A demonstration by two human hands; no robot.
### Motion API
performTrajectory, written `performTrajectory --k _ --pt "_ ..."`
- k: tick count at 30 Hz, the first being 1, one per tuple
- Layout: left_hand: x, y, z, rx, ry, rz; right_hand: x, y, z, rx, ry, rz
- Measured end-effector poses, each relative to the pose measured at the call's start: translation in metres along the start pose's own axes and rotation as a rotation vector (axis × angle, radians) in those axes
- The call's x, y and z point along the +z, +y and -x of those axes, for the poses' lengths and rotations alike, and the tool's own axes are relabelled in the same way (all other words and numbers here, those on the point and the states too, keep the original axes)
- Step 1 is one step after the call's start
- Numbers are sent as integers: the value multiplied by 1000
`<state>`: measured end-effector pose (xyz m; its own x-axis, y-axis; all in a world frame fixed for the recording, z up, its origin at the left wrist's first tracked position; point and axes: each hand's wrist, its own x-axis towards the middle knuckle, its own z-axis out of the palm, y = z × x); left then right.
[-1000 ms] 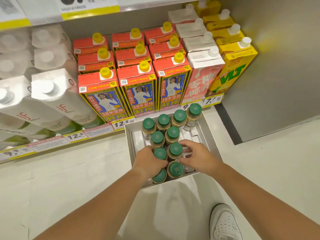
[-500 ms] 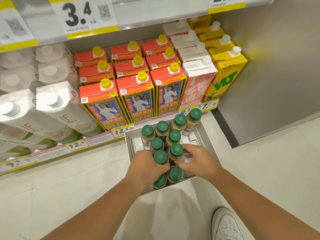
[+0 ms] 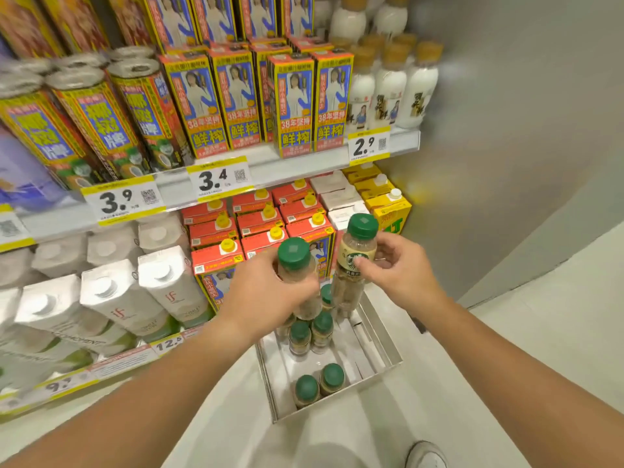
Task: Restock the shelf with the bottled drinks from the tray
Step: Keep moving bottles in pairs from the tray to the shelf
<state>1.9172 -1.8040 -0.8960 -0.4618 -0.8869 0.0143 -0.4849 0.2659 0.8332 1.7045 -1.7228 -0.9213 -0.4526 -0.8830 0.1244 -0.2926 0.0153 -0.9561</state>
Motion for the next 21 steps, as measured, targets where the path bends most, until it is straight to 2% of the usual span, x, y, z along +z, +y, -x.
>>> performTrajectory --k 8,14,18,21 --pt "-79 124 -17 267 159 82 -36 -147 -33 -259 118 -128" --pt "-149 241 -41 395 302 143 -75 -269 -87 -485 124 -171" --pt "-181 311 -68 425 403 141 -105 -332 -133 -560 137 -176" --pt "-195 352 -102 382 415 112 -119 -363 -174 -576 109 -159"
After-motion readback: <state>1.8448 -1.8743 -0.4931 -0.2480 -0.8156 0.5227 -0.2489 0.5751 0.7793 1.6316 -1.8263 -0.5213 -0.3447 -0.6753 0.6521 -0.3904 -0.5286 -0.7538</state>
